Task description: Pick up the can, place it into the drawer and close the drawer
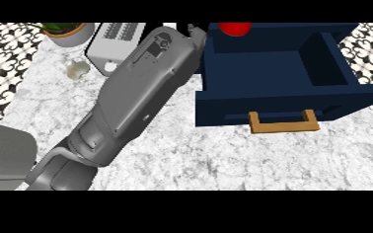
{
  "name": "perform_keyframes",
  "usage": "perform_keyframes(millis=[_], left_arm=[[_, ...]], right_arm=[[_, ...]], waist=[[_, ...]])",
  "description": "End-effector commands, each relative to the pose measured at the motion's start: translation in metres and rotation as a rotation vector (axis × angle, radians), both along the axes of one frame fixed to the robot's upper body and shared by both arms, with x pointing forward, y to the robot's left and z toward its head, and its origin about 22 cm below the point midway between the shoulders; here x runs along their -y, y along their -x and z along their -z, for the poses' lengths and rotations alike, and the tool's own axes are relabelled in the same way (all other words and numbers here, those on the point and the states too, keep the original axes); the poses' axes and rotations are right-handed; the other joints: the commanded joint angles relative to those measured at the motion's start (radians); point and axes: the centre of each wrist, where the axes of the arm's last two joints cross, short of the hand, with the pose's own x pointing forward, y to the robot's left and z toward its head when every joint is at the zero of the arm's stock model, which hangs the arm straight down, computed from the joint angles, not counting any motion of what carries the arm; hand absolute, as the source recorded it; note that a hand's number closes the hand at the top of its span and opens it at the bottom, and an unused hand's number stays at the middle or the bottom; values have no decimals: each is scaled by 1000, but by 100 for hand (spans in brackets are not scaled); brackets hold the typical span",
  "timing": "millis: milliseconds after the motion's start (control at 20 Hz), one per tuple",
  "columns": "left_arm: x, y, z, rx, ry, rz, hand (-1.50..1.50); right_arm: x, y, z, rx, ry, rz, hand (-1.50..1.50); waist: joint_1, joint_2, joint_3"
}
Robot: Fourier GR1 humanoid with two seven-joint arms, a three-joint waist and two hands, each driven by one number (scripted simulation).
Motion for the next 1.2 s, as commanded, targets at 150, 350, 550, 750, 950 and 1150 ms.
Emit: perform_keyframes(millis=[150, 350, 550, 750, 950, 1150], left_arm=[[12, -9, 1, -13, -30, -37, 150], [10, -9, 23, -31, -46, -40, 150], [16, -11, 14, -57, -43, -34, 150], [14, -12, 32, -67, -97, -65, 150], [14, -12, 39, -71, -130, -98, -150], [19, -8, 39, -87, -134, -125, -150]], right_arm=[[-5, 3, 4, 19, 1, -29, -150], [-3, -14, -2, 25, -13, -30, -150], [-7, -14, -1, 9, -16, -25, -150], [-12, 1, -3, 9, 2, -32, -150], [0, -14, 6, 7, -24, -32, -150], [-11, -15, -7, -2, 6, -39, -150]], waist=[[-35, 7, 1], [-24, 9, 1], [-16, 6, 1], [-49, 10, 1], [-26, 9, 1], [-37, 10, 1]])
